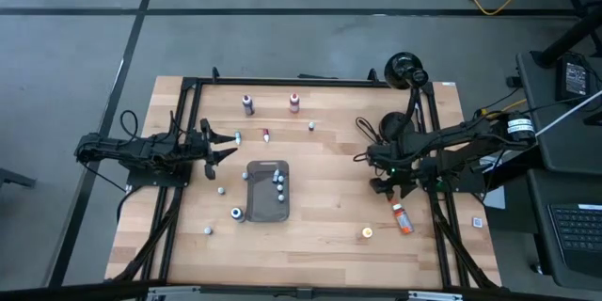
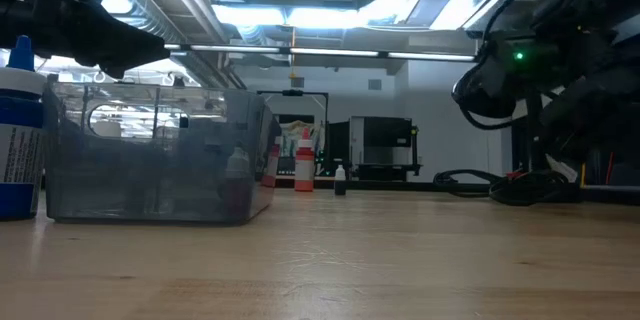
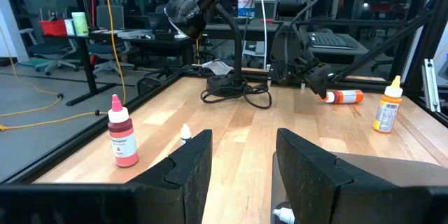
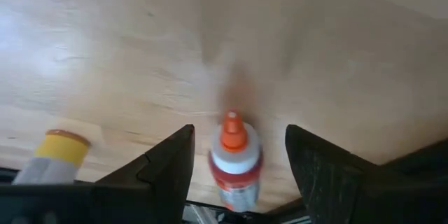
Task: Pick & Place food coloring
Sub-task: Put the orange food coloring bottle into the bin
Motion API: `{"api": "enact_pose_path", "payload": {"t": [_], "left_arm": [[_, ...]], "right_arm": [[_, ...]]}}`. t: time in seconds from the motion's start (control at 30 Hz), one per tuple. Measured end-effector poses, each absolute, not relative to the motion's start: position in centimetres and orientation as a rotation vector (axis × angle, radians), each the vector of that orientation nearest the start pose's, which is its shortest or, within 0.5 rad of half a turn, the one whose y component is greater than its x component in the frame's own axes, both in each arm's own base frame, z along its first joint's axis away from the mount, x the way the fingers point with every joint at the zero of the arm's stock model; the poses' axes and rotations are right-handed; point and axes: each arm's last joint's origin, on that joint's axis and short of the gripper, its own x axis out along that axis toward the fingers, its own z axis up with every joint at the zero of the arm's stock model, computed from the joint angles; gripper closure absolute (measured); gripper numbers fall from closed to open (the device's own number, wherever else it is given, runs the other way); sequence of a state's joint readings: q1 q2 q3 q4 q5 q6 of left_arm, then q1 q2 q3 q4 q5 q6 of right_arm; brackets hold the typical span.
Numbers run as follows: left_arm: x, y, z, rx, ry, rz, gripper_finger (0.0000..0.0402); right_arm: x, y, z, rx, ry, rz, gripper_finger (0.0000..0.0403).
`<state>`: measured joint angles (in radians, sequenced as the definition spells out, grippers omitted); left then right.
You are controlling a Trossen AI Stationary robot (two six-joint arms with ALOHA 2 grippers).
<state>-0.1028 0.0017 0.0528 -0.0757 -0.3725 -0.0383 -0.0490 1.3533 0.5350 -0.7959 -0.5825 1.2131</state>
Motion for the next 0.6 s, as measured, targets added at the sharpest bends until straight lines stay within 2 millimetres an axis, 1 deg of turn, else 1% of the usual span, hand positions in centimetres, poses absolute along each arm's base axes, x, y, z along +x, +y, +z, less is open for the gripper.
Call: {"api": "enact_pose_path", "payload": {"t": [0.17,0.43,0.6], "left_arm": [[9.3,0.1,17.4,-0.033,0.019,0.27,0.0247],[9.3,0.1,17.4,-0.033,0.019,0.27,0.0247],[9.3,0.1,17.4,-0.032,0.019,0.27,0.0247]], "right_arm": [[17.9,0.9,13.1,1.463,1.619,-0.58,0.0178],[18.1,2.0,11.5,1.438,1.755,-0.574,0.0178],[18.0,2.5,11.4,1.444,1.8,-0.533,0.0178]]}}
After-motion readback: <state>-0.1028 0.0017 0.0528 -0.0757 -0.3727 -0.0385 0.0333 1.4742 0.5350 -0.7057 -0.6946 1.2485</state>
